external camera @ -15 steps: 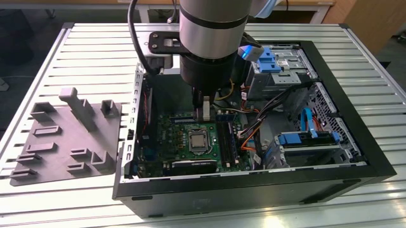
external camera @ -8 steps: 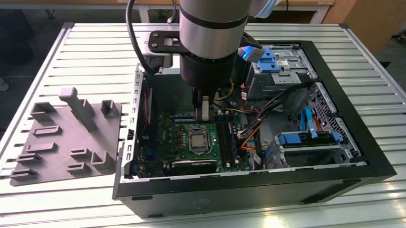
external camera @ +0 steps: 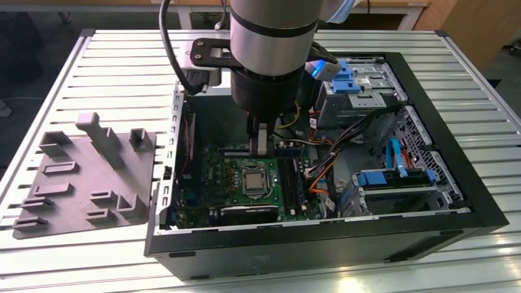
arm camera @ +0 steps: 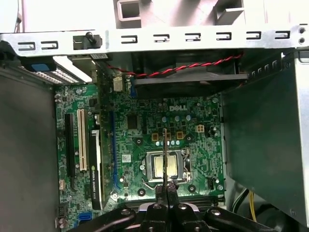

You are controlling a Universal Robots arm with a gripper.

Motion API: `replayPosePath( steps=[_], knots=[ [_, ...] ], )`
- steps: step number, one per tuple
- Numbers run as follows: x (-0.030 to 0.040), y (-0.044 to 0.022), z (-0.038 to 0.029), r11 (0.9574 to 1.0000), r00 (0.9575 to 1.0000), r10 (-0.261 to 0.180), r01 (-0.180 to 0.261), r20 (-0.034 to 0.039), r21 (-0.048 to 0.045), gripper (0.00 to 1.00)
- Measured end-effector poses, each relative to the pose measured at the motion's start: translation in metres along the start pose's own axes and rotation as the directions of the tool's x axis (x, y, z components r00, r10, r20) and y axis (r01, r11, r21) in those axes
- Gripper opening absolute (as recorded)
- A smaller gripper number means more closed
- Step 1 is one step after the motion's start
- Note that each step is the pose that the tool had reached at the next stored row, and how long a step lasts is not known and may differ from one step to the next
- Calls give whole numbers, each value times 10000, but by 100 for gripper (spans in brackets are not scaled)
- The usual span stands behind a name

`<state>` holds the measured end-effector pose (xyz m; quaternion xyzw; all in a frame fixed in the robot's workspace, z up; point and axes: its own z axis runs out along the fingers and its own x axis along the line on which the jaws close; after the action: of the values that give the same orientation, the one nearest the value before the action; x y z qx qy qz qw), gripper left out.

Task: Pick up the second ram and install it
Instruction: 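Insert the second ram into the second slot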

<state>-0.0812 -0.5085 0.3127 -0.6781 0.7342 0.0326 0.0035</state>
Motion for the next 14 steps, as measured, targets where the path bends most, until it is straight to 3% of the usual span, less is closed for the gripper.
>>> replayPosePath(
  steps=[14],
  knots=[
    [0, 0, 0, 9981, 9981, 623, -623, 28, 30, 12]
  ],
)
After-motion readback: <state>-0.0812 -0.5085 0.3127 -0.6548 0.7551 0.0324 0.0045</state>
